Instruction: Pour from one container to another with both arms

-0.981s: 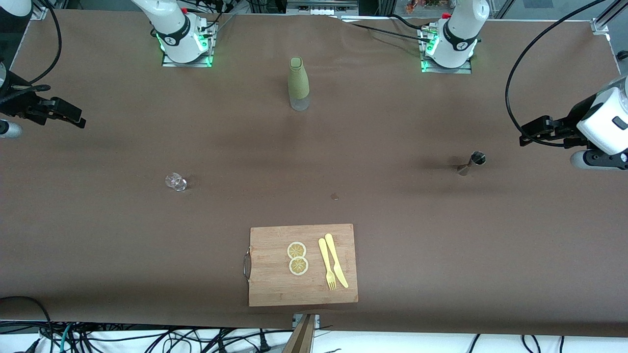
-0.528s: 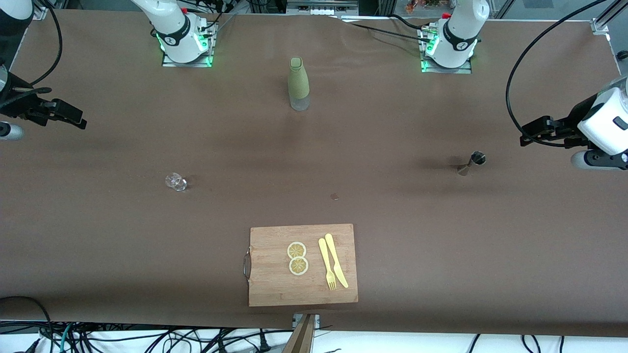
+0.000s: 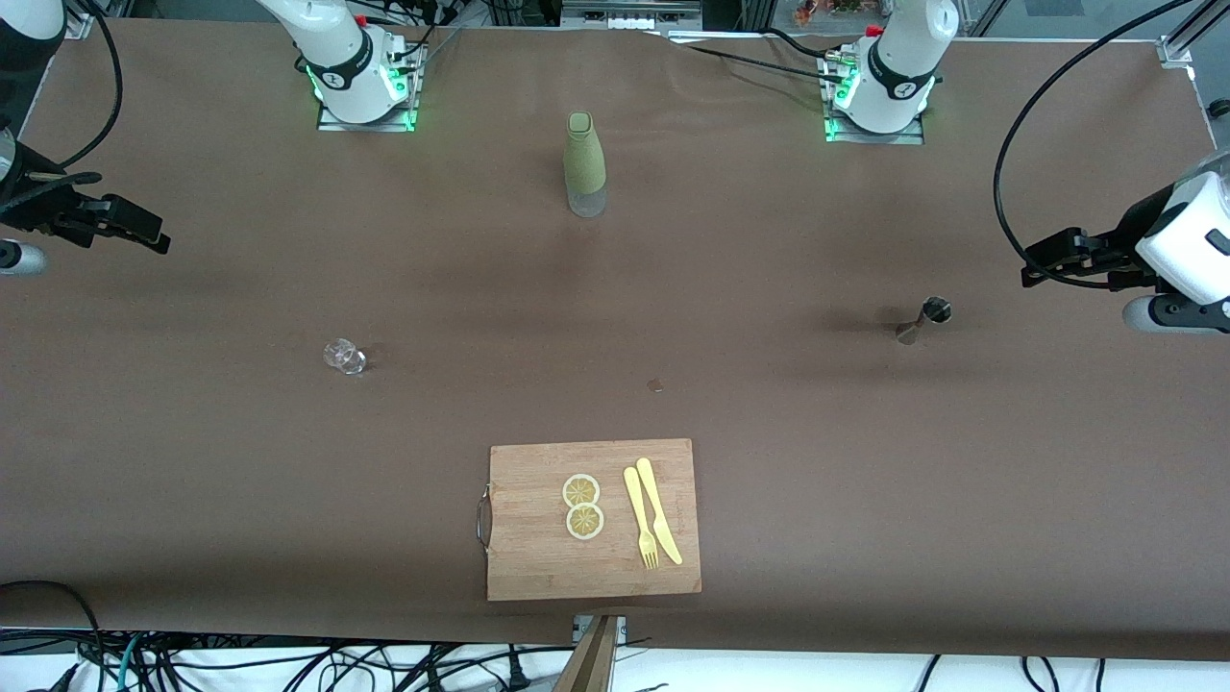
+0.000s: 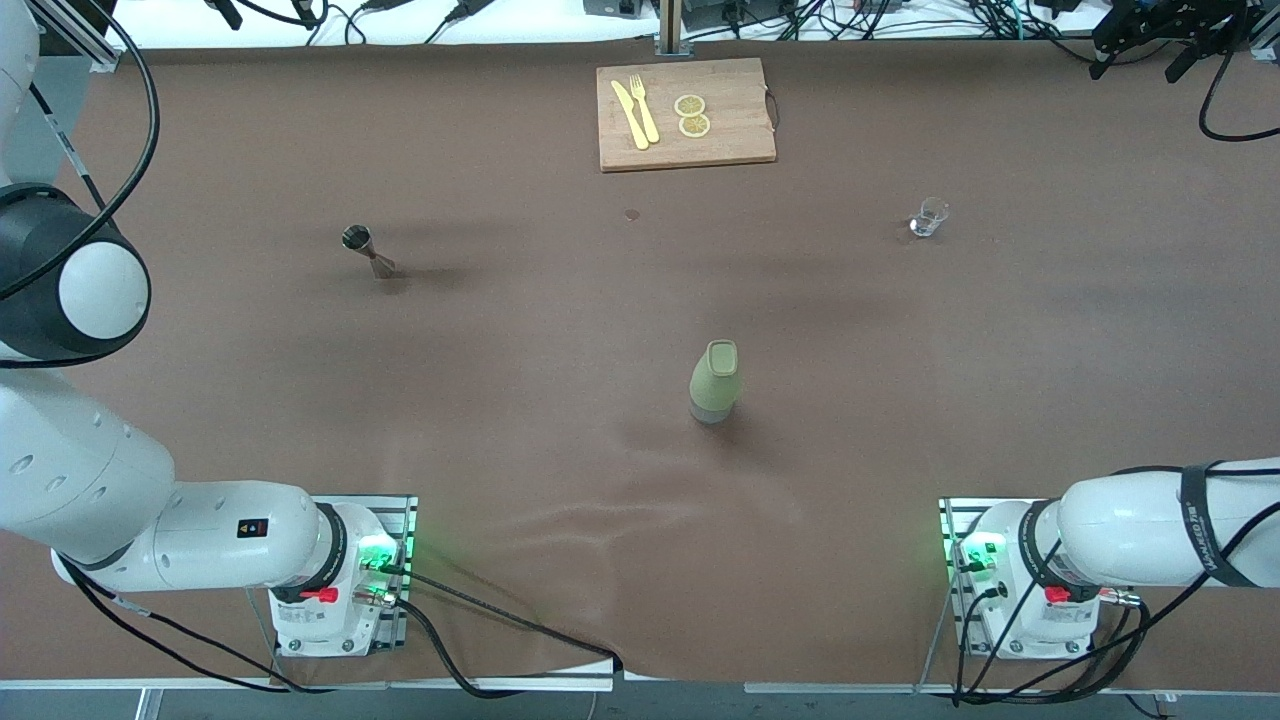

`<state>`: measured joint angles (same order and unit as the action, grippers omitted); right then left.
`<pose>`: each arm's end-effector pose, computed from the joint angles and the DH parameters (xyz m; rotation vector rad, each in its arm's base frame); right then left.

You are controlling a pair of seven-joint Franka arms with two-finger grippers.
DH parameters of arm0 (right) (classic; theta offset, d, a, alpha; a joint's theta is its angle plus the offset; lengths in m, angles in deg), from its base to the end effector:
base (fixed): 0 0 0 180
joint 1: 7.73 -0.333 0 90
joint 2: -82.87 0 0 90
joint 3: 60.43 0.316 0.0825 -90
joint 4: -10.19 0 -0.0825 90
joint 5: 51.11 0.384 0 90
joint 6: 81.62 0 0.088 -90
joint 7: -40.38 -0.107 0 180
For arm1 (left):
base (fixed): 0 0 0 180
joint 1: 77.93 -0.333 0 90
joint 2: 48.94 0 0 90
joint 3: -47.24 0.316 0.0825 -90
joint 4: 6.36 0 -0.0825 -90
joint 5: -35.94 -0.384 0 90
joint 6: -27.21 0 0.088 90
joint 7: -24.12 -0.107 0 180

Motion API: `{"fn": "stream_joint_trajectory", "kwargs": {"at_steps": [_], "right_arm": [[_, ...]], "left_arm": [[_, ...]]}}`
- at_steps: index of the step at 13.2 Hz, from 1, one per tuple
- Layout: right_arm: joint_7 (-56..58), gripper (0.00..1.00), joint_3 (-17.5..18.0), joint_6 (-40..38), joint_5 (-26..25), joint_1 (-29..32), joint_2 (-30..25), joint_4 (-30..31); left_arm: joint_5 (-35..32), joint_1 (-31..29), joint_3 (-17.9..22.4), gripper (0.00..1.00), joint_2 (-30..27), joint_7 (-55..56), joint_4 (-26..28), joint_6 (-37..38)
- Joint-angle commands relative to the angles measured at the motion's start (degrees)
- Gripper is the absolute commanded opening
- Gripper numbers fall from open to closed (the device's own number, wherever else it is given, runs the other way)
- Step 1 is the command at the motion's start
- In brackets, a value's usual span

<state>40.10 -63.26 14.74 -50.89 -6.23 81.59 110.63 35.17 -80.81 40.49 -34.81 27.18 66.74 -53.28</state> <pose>0.5488 -0.0414 0.5599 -3.1315 0.1268 0.0763 0.6104 -0.0297 0.6045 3.1278 -0.0169 -0.1827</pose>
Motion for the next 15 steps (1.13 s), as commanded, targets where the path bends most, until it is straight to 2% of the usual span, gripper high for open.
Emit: {"fn": "stream_joint_trajectory", "kwargs": {"at_steps": [1, 5, 8, 13, 15], "right_arm": [[-0.86, 1.0, 0.28, -0.99, 0.92, 0.43, 0.41, -1.31], [-0.86, 1.0, 0.28, -1.0, 0.84, 0.43, 0.58, -1.31], [-0.86, 1.0, 0.28, -0.99, 0.92, 0.43, 0.58, -1.31], [-0.87, 1.0, 0.19, -1.0, 0.92, 0.52, 0.67, -1.31], [-0.69, 1.0, 0.19, -0.99, 0.22, 0.43, 0.93, -1.31]], "left_arm": [[1.3, -0.11, 1.2, 1.0, 0.98, -0.24, -2.35, 1.04], [1.21, -0.2, 1.91, 1.0, 0.81, -0.42, -2.26, 1.13], [1.82, -0.2, 5.24, 1.0, 0.72, -3.47, -2.18, 1.3], [9.02, -0.64, 17.36, 1.0, 1.07, -20.87, -0.43, 1.21], [15.33, -0.99, 23.5, 1.0, 1.25, -28.77, 1.94, 1.3]]}}
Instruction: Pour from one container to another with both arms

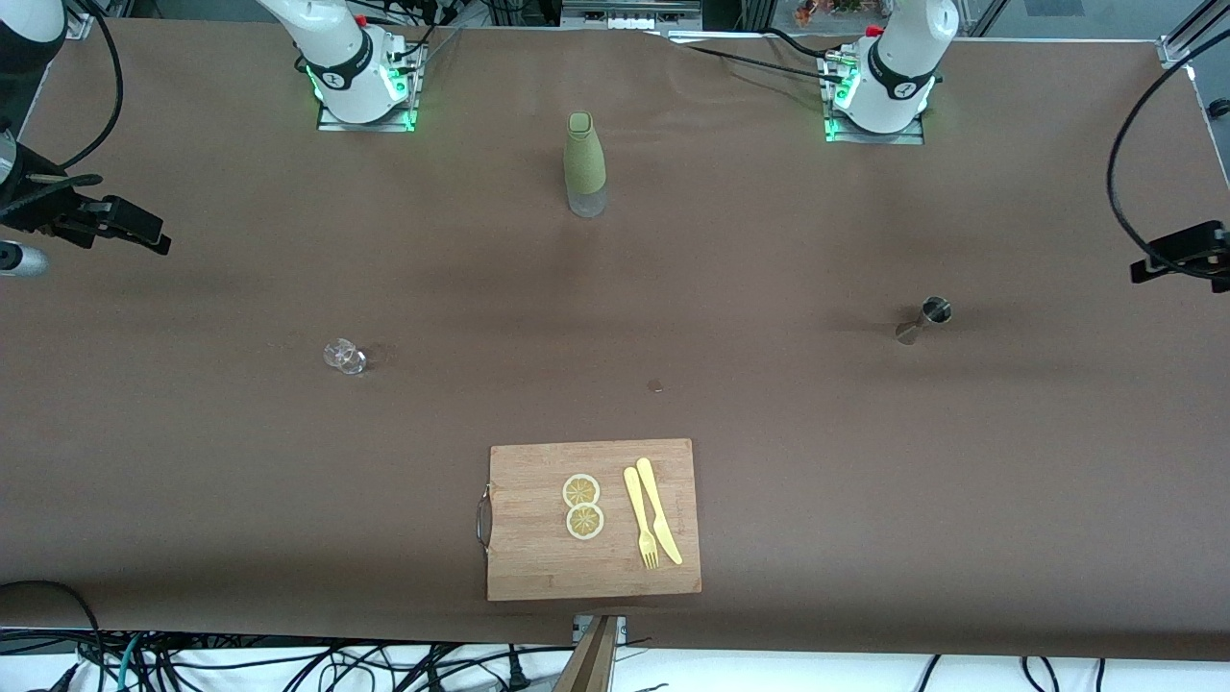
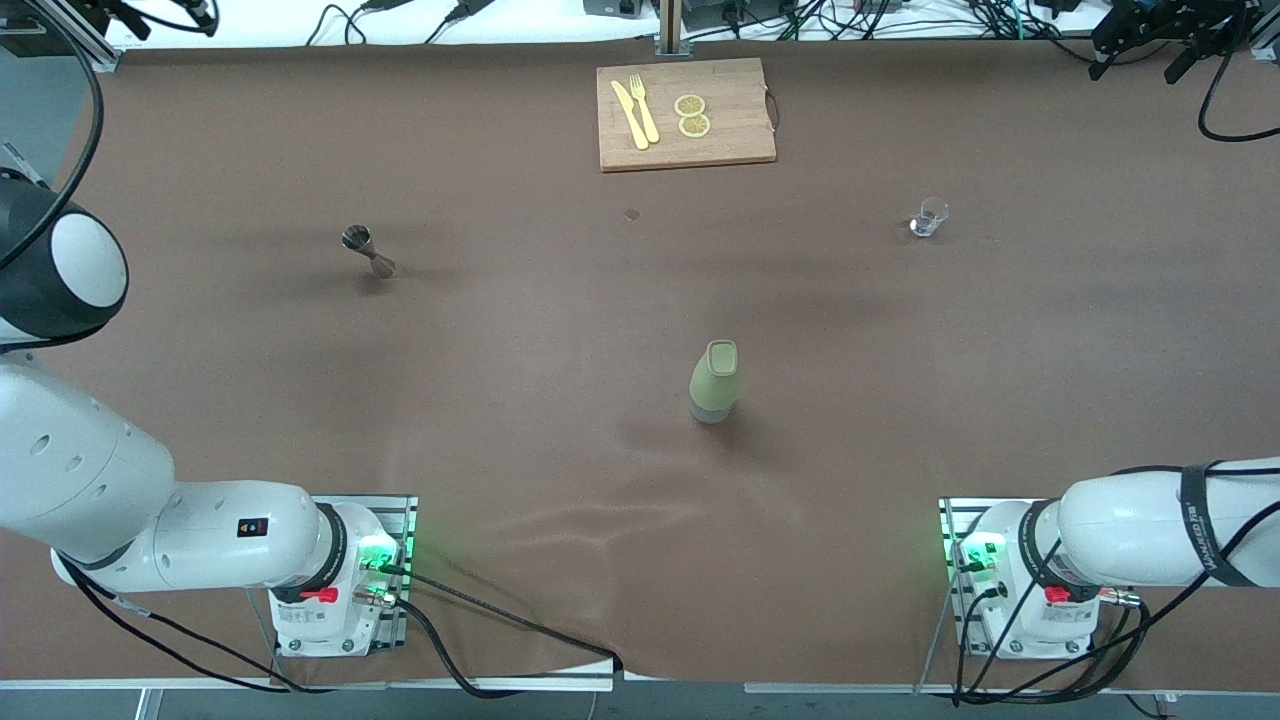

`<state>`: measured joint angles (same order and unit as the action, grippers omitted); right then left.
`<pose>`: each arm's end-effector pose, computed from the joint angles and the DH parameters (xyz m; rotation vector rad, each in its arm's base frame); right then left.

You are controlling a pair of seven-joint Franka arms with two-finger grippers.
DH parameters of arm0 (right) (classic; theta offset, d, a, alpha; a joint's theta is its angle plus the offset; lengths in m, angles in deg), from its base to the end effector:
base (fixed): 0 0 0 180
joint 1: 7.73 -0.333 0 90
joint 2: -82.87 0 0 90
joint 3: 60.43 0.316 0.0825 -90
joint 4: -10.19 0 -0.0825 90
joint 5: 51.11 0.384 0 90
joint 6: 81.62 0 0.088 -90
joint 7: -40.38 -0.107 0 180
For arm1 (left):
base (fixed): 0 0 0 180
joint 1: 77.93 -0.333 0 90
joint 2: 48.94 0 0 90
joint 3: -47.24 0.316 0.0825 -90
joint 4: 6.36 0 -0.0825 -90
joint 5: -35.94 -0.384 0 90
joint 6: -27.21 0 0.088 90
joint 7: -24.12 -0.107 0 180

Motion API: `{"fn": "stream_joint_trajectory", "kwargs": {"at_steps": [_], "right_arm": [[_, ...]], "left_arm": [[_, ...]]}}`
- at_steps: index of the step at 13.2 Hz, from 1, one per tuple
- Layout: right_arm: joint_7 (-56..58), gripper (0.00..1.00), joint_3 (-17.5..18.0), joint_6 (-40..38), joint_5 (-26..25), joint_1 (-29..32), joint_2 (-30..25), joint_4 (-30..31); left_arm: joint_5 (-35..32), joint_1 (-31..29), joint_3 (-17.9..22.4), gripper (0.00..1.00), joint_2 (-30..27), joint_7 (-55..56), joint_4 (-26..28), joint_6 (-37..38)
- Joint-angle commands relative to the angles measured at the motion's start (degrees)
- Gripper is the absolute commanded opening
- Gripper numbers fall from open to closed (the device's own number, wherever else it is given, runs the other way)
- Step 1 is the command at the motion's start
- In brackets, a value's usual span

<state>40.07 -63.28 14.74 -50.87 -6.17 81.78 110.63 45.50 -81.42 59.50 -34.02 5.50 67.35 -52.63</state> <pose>0.5495 -0.0422 0.5581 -3.1309 0.1299 0.0815 0.5994 0.1289 0.5932 2.9856 -0.1050 -0.1628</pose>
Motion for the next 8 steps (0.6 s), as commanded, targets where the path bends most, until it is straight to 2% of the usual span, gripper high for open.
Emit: {"fn": "stream_joint_trajectory", "kwargs": {"at_steps": [1, 3, 6, 8], "right_arm": [[-0.57, 1.0, 0.31, -1.17, 0.38, 0.38, 2.3, -1.3], [3.08, 1.0, -0.3, -1.17, 0.99, 1.08, 3.02, -1.3], [27.21, 1.0, -4.42, -1.08, 1.17, 1.43, 6.43, -2.17], [35.17, 1.0, -7.15, -1.17, 1.34, 1.43, 9.07, -3.5]], "left_arm": [[8.69, -0.38, 7.48, 1.0, 0.54, -11.57, 3.26, 0.65], [12.49, -0.64, 11.19, 1.0, 1.07, -19.23, 5.99, 0.65], [14.25, -2.04, 11.47, 1.0, 2.47, -26.72, 9.15, 0.3], [19.42, -2.58, 14.09, 1.0, 3.18, -31.36, 11.79, 0.38]]}}
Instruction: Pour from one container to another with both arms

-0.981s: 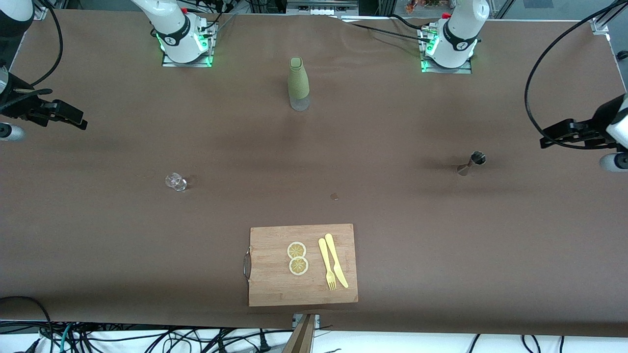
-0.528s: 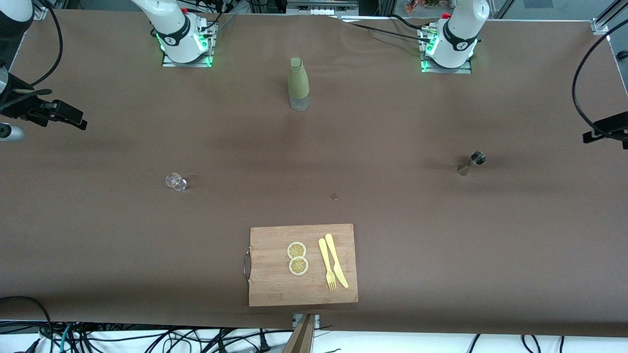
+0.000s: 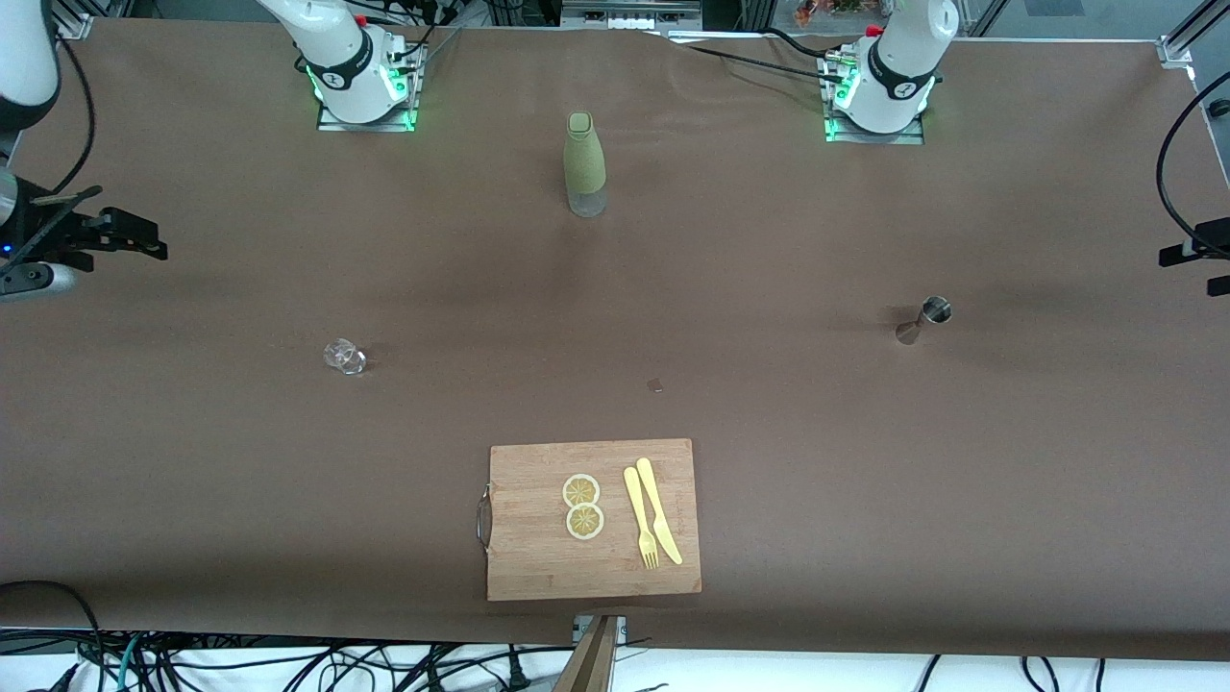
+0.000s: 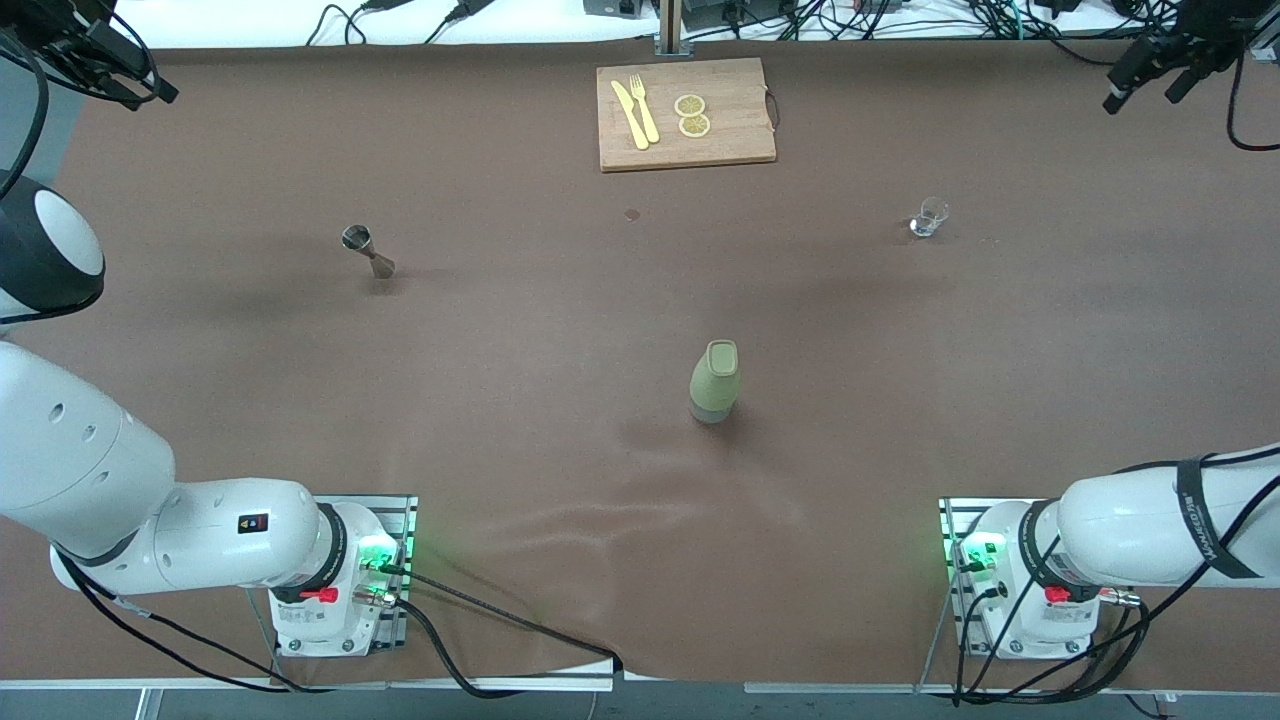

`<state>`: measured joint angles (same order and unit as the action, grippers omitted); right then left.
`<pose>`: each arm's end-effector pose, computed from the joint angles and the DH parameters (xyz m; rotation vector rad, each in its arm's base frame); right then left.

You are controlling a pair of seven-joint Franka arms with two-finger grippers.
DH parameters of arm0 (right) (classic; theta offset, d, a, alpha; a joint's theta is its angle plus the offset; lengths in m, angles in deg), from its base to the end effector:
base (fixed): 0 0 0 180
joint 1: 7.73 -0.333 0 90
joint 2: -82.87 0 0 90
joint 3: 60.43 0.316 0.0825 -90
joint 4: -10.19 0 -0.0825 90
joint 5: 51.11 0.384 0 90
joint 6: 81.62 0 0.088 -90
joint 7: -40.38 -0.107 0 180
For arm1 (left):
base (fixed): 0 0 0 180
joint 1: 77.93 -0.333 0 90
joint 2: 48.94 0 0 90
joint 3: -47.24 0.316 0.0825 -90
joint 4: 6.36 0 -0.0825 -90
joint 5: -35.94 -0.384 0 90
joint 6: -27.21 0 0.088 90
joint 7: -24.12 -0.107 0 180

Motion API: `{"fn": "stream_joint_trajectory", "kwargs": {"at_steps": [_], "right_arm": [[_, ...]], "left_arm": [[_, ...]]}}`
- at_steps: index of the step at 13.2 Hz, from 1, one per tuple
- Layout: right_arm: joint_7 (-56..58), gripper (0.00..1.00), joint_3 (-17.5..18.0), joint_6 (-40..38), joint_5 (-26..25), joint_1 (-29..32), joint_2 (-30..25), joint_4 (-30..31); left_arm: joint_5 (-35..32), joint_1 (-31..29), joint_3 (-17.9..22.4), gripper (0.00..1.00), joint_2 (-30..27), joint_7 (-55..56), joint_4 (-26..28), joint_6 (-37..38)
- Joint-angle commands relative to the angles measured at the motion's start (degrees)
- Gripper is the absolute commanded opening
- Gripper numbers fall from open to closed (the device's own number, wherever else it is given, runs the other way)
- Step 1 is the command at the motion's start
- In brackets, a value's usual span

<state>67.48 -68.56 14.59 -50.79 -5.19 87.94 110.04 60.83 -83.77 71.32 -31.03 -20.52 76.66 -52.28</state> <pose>0.5637 -0.1032 0.5027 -3.0598 -0.4395 0.2249 0.5685 0.2301 0.5037 2.6628 -0.3445 -0.1185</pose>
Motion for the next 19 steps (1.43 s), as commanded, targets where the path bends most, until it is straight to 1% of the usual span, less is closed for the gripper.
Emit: {"fn": "stream_joint_trajectory", "kwargs": {"at_steps": [1, 3, 4, 5, 7, 8, 9, 11, 13, 15, 17, 19], "right_arm": [[10.83, 1.0, -2.85, -1.02, 3.0, 0.54, 3.89, -2.92], [19.17, 1.0, -5.22, -1.02, 11.93, 1.5, 6.17, -2.91], [23.56, 1.0, -5.32, -1.02, 16.07, 2.9, 7.4, -2.92], [27.78, 1.0, -5.32, -1.1, 18.29, 4.39, 8.72, -2.92], [37.35, 1.0, -5.32, -1.11, 18.75, 4.76, 11.36, -2.92], [42.45, 1.0, -5.23, -1.02, 19.79, 4.76, 12.42, -2.92], [47.46, 1.0, -5.32, -1.1, 23.29, 4.85, 13.56, -2.92], [57.66, 1.0, -5.32, -0.93, 28.57, 5.63, 16.46, -2.92], [67.5, 1.0, -5.32, -0.93, 34.37, 6.51, 19.7, -2.92], [80.67, 1.0, -5.23, -0.93, 42.0, 7.74, 24.36, -3.0], [90.88, 1.0, -5.23, -0.93, 46.86, 8.36, 29.28, -3.0], [101.51, 1.0, -5.05, -1.1, 53.0, 8.98, 32.89, -3.0]], "left_arm": [[6.38, -0.4, 3.68, 1.0, 1.68, -11.28, 2.93, 0.39], [10.51, -2.32, 5.27, 1.0, 5.1, -28.13, 4.15, 1.26], [13.06, -2.68, 6.58, 1.0, 6.42, -34.22, 4.95, 1.7], [15.87, -2.94, 7.29, 1.0, 8.18, -40.29, 5.48, 2.75], [20.18, -4.7, 7.3, 1.0, 12.39, -51.89, 5.66, 5.39], [22.64, -5.49, 7.3, 1.0, 15.37, -57.86, 5.57, 7.23], [25.01, -5.93, 7.3, 1.0, 18.1, -63.67, 5.57, 9.42], [29.15, -6.55, 7.3, 1.0, 22.24, -72.3, 5.57, 10.76], [31.27, -6.64, 7.3, 1.0, 24.97, -80.38, 5.66, 12.25], [33.29, -7.25, 7.21, 1.0, 28.91, -87.51, 6.09, 14.17], [35.75, -7.95, 7.12, 1.0, 32.88, -94.62, 6.54, 17.08], [35.85, -8.05, 7.04, 1.0, 33.24, -101.13, 7.58, 17.18]]}}
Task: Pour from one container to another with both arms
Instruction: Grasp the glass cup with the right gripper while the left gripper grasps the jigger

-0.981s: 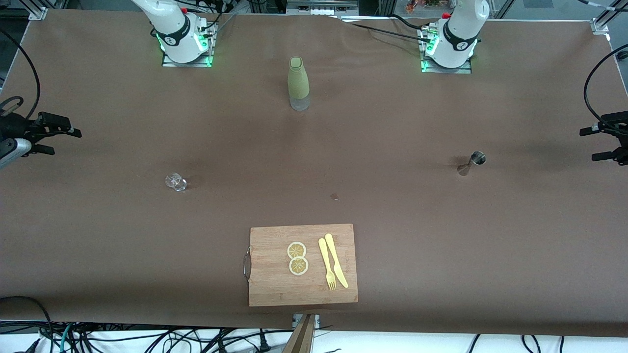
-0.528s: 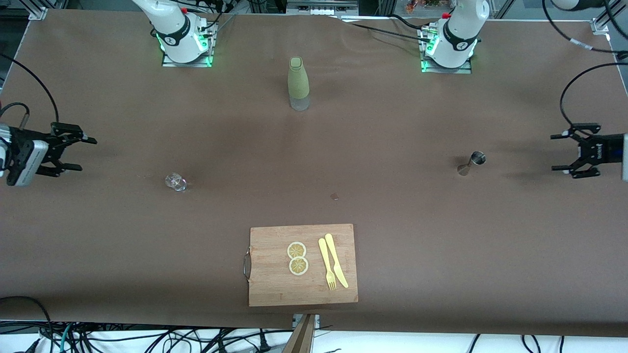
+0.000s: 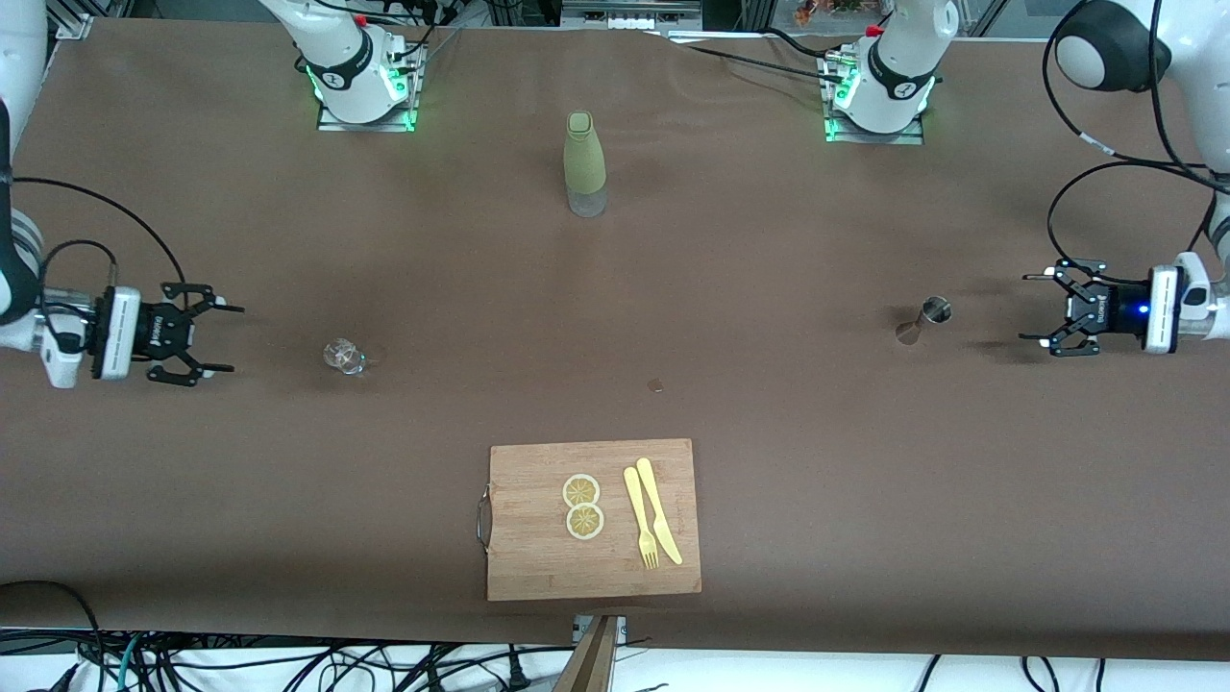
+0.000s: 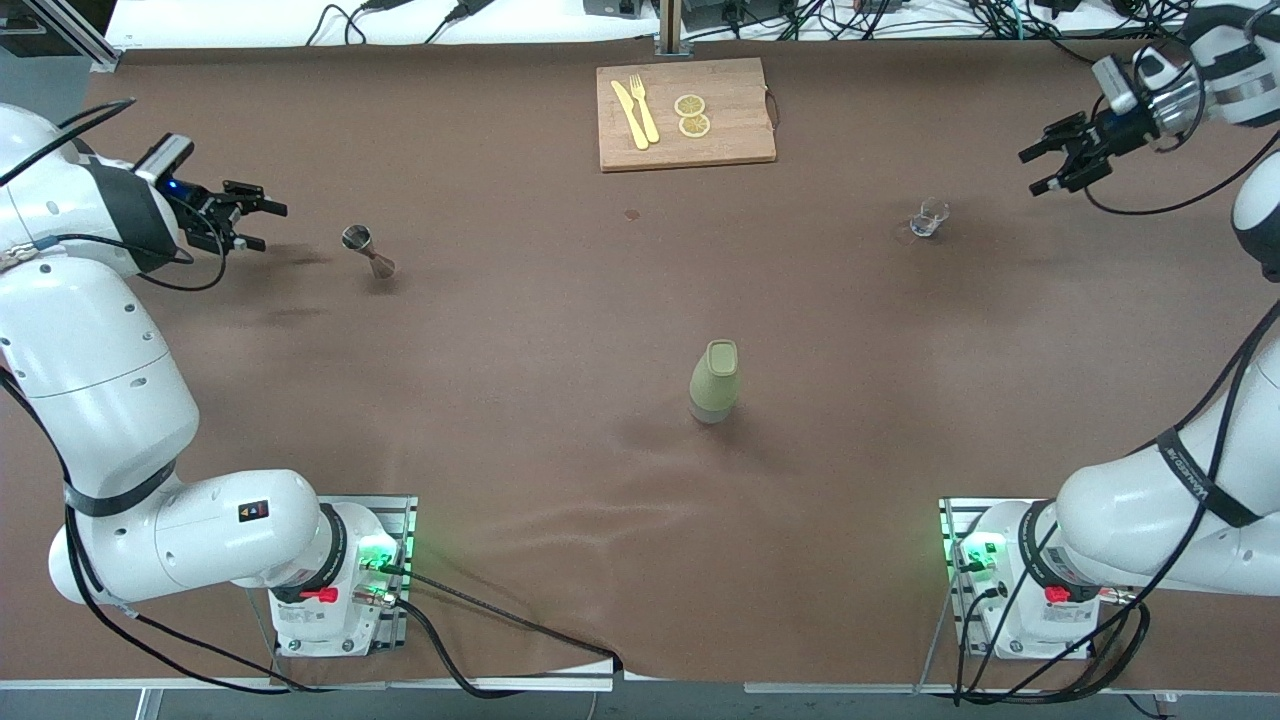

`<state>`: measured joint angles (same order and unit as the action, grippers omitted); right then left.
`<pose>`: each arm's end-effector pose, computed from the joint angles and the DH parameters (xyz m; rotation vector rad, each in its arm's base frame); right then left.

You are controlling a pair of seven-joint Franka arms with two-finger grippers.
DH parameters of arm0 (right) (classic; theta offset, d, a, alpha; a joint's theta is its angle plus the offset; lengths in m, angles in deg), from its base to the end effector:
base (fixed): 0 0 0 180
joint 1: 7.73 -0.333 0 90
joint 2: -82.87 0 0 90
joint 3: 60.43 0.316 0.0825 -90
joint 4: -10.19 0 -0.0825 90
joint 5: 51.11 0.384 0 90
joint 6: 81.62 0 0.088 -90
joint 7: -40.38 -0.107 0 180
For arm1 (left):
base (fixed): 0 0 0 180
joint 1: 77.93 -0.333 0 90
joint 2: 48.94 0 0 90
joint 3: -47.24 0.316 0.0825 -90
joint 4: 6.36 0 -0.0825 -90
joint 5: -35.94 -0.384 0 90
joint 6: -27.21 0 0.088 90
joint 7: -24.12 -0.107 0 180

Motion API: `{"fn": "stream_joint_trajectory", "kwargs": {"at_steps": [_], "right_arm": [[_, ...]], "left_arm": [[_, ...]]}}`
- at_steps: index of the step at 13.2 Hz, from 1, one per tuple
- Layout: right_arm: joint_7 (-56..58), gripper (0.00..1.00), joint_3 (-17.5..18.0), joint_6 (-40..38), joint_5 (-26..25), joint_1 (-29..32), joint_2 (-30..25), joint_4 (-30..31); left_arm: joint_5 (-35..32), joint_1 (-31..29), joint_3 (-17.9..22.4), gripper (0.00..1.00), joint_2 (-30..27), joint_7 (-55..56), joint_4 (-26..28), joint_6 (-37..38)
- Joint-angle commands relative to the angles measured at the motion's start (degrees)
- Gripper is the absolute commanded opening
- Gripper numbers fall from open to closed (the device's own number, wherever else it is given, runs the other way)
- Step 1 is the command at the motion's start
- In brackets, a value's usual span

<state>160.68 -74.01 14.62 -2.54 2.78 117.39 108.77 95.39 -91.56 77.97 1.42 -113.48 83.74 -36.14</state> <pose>0.5919 -0.1725 0.2292 -1.8644 -1.4232 -0.5446 0.5118 0.2826 0.1681 1.5212 -1.1992 0.7306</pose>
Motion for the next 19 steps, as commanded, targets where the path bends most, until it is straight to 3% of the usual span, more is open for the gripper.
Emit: {"fn": "stream_joint_trajectory", "kwargs": {"at_steps": [1, 5, 10, 13, 19], "right_arm": [[12.9, 1.0, 0.66, -1.49, 7.05, 0.92, 4.85, -1.64], [24.79, 1.0, 0.93, -6.4, 14.88, 0.56, 11.61, -1.72], [29.9, 1.0, 4.52, -7.64, 15.15, 1.0, 17.07, -5.4], [31.04, 1.0, 5.68, -7.64, 19.19, 1.0, 19.62, -6.73], [30.43, 0.99, 7.17, -7.73, 19.73, 0.48, 21.21, -6.82]], "left_arm": [[1.64, -0.26, 0.21, 1.0, 0.88, -10.82, 1.55, 1.04], [5.06, -0.17, -0.05, 1.0, 3.33, -20.58, 5.16, 0.95], [7.88, 0.53, -1.55, 1.0, 4.57, -26.22, 10.96, -0.45], [7.88, 0.53, -3.3, 1.0, 4.66, -27.97, 11.93, -2.12], [8.84, 0.62, -9.19, 1.0, 5.27, -28.6, 13.34, -7.04]]}}
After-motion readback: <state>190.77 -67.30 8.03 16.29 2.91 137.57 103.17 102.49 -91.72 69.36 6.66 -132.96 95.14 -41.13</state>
